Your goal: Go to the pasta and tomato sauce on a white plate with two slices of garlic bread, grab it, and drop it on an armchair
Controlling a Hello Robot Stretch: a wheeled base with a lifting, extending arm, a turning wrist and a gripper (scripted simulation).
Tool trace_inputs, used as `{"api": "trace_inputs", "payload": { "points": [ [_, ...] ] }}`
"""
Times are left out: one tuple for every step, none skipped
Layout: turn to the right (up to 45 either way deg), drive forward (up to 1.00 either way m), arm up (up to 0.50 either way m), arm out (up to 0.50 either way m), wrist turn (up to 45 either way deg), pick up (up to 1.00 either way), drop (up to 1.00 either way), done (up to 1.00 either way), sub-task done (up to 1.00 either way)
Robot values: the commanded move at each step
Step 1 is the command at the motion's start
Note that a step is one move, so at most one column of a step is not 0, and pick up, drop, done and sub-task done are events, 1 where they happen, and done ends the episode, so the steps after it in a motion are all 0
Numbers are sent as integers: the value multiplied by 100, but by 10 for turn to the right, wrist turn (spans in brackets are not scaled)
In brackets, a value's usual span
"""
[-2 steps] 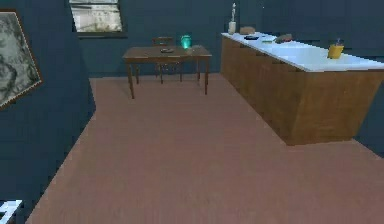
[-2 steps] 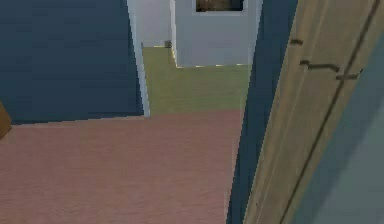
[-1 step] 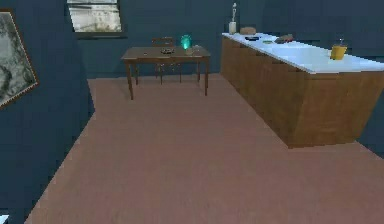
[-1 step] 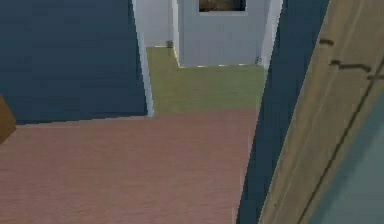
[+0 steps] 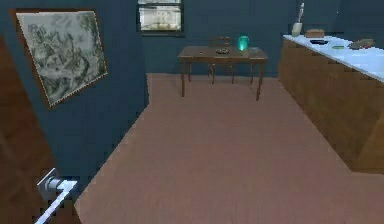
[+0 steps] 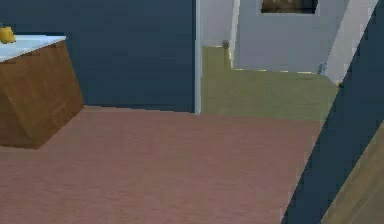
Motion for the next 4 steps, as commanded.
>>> {"api": "trace_inputs", "payload": {
  "points": [
    [0,60,0,0,0,0,0,0,0],
    [30,0,0,0,0,0,0,0,0],
    [0,100,0,0,0,0,0,0,0],
    [0,100,0,0,0,0,0,0,0]
  ]
}}
